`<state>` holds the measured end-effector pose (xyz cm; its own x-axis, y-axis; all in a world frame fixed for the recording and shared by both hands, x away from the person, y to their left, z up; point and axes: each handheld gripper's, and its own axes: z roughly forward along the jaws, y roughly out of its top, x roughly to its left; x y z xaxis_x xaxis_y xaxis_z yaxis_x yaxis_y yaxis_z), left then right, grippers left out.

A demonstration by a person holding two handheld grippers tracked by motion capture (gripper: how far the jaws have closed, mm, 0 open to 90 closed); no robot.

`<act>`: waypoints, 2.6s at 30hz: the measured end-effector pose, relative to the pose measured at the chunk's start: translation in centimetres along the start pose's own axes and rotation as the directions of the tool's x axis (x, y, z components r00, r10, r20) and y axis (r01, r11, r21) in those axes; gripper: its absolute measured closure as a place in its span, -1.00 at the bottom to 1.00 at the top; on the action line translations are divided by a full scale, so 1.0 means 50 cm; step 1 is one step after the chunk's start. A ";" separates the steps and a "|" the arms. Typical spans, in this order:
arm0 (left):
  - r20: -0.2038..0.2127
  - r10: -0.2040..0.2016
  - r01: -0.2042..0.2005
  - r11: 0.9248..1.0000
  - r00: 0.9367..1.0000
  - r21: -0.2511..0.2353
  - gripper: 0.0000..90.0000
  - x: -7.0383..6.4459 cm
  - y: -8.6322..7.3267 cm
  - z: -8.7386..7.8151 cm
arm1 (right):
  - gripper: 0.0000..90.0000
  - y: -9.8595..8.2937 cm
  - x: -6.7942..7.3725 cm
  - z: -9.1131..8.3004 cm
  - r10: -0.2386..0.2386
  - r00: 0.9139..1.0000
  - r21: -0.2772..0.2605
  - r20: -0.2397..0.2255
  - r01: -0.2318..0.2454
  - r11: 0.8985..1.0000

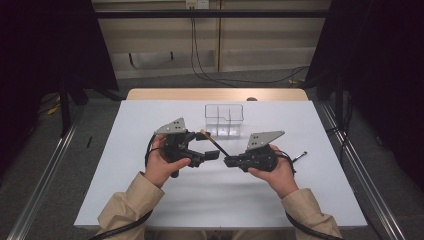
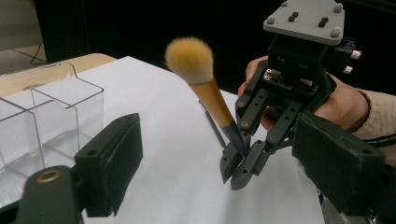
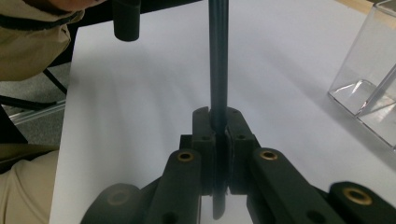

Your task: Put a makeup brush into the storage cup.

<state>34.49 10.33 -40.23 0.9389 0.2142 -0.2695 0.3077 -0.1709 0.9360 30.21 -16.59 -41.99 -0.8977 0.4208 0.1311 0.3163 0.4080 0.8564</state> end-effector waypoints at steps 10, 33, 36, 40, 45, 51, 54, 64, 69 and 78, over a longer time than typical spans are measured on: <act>0.038 -0.009 0.010 1.000 0.999 -0.019 0.04 0.001 -0.011 0.006 | 0.89 0.005 0.002 0.005 0.011 1.000 -0.023 0.018 -0.010 1.000; 0.103 -0.075 0.079 0.996 0.992 -0.034 0.84 0.008 -0.026 0.032 | 0.89 0.017 0.010 0.037 0.066 0.998 -0.043 0.014 -0.065 0.997; 0.105 -0.086 0.090 0.995 0.991 -0.036 0.85 0.010 -0.028 0.032 | 0.89 0.016 0.009 0.040 0.080 0.997 -0.044 0.012 -0.080 0.996; 0.100 -0.079 0.083 0.996 0.992 -0.039 0.86 0.010 -0.028 0.034 | 0.88 0.015 0.009 0.043 0.104 0.995 -0.047 0.013 -0.103 0.994; 0.086 -0.066 0.070 0.997 0.994 -0.042 0.86 0.009 -0.025 0.031 | 0.82 0.014 0.008 0.047 0.124 0.992 -0.063 0.001 -0.124 0.990; 0.053 -0.054 0.057 0.997 0.997 -0.056 0.86 0.013 -0.023 0.011 | 0.52 0.011 0.008 0.046 0.140 0.990 -0.077 0.007 -0.139 0.987; 0.029 -0.047 0.048 0.997 0.998 -0.055 0.86 0.013 -0.023 -0.002 | 0.09 0.009 0.003 0.039 0.165 0.986 -0.107 0.003 -0.164 0.981; -0.044 -0.036 0.035 0.999 0.998 -0.026 0.86 0.012 -0.036 -0.036 | -0.45 0.027 -0.005 0.038 0.154 0.988 -0.158 -0.013 -0.154 0.975; -0.080 -0.040 0.037 0.999 0.996 -0.033 0.86 0.011 -0.042 -0.053 | -0.64 0.042 -0.004 0.045 0.132 0.991 -0.188 -0.033 -0.135 0.973; -0.106 -0.038 0.035 0.999 0.994 -0.033 0.86 0.007 -0.050 -0.067 | -0.74 0.067 0.000 0.056 0.117 0.992 -0.233 -0.038 -0.123 0.965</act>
<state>33.54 14.07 -41.88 0.9047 0.3216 -0.2793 0.3347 -0.1312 0.9331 32.13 -12.94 -40.53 -0.8656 0.4342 0.2493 0.3438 0.1534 0.9264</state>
